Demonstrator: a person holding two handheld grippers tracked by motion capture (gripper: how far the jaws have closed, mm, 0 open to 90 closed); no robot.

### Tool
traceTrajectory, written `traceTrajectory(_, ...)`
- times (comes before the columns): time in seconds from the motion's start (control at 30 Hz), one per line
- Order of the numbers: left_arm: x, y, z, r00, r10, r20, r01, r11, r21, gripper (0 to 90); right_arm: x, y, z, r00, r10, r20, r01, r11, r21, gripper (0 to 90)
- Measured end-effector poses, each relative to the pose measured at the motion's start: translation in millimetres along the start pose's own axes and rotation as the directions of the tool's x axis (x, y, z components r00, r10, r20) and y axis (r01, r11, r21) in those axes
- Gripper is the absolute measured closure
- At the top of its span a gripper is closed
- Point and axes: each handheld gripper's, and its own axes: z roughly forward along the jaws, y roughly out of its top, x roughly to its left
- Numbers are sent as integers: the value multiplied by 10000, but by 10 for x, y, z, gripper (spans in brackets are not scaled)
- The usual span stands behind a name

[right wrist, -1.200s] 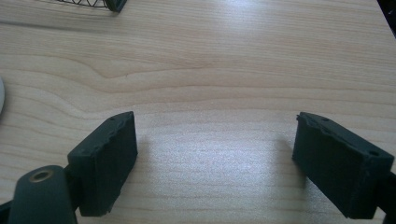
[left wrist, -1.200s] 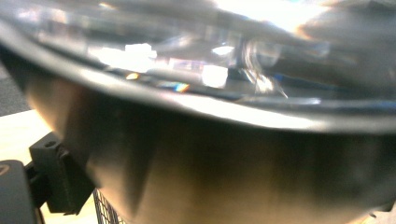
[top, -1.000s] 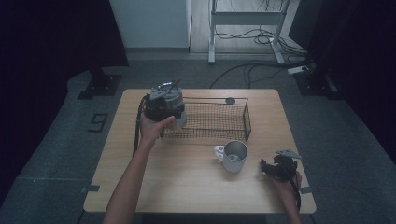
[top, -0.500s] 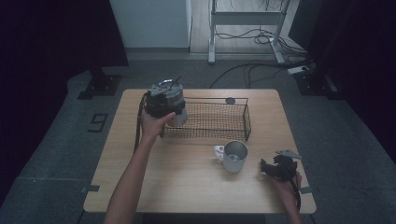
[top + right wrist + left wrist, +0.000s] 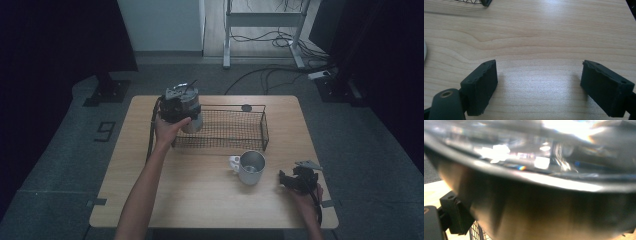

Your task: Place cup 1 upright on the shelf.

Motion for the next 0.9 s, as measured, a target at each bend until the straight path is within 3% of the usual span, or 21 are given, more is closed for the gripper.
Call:
traceTrajectory(0.57,-57,-32,225,9996,201,-177,-194,9991,384,41,-3,-4,-4,10000,-13,-10,13,10000,-2,140)
traceTrajectory(0.9,-63,-72,325,9999,73,-128,-66,9985,535,41,-2,-4,-4,10000,-15,-4,15,10000,-10,141)
